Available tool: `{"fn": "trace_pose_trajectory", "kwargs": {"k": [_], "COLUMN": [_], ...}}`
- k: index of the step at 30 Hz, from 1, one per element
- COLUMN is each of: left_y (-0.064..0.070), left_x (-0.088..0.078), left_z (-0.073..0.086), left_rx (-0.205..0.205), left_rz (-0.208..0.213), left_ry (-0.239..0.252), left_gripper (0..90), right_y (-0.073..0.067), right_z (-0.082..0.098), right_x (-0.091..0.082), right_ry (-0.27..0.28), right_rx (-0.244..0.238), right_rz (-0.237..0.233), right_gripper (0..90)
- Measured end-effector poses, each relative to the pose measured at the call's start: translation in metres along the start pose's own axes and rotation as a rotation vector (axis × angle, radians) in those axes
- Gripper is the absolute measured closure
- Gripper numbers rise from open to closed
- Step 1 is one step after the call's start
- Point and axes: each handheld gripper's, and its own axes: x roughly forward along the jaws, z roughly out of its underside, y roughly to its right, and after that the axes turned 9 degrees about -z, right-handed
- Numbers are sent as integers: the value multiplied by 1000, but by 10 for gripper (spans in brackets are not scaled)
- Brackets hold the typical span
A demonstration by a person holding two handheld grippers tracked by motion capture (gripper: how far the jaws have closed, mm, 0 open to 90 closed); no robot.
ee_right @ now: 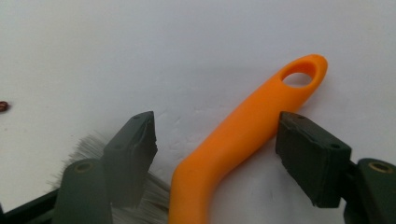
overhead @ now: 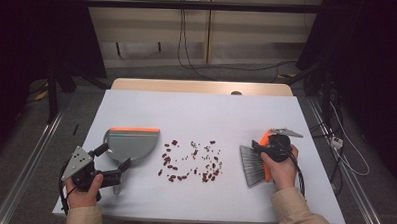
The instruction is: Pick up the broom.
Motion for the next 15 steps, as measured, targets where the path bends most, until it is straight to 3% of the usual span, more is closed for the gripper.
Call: {"fn": "trace_pose_trajectory", "kwargs": {"k": [5, 8, 11, 15], "left_y": [0, 0, 0, 2], "left_x": [0, 0, 1, 5], "left_z": [0, 0, -1, -2], "left_rx": [2, 0, 2, -9], "left_rz": [0, 1, 0, 5], "left_ry": [-2, -3, -2, 6], "left_gripper": [32, 32, 32, 32], "right_y": [2, 0, -4, -4], "right_z": [-2, -4, -4, -4], "right_x": [4, 4, 5, 4], "right_ry": [-30, -56, -93, -98], "right_rx": [-1, -30, -96, -91], "right_rz": [6, 16, 29, 19], "right_gripper": [334, 365, 387, 429]}}
